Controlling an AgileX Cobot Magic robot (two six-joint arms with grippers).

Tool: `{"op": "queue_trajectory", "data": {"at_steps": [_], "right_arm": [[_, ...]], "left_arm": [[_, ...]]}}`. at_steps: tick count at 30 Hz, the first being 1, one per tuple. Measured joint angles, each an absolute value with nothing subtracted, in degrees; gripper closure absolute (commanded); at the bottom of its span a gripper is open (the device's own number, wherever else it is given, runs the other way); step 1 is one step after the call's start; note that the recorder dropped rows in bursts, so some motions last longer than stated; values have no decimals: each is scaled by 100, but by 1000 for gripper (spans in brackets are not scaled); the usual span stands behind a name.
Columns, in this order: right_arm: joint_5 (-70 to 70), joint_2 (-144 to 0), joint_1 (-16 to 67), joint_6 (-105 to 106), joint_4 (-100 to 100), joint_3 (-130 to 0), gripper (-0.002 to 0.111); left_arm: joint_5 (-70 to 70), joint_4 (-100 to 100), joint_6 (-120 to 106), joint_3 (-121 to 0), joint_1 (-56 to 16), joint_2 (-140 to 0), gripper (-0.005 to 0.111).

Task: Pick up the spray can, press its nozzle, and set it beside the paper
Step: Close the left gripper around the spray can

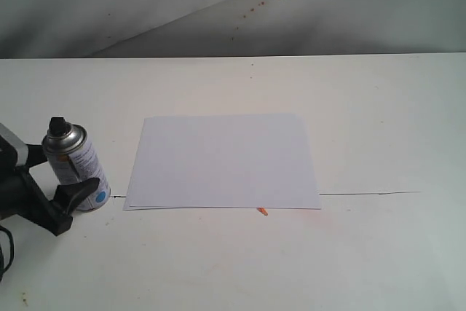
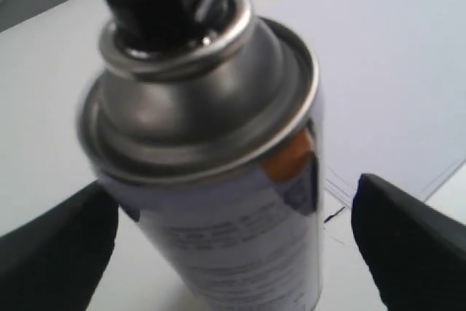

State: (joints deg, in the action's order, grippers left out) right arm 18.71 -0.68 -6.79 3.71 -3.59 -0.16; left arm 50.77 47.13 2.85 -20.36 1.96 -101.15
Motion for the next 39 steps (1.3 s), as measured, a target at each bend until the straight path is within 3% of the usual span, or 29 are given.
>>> {"op": "queue_trajectory", "data": {"at_steps": [18,39], "right_arm": [[1871,-68,-679,371,-359,-16,108],[1871,-68,-679,371,-359,-16,108]], "left_arm": [[6140,4638,-596,-2135,266,-10985,25],[6193,4625,-618,-2135,266,-10989,25]]}}
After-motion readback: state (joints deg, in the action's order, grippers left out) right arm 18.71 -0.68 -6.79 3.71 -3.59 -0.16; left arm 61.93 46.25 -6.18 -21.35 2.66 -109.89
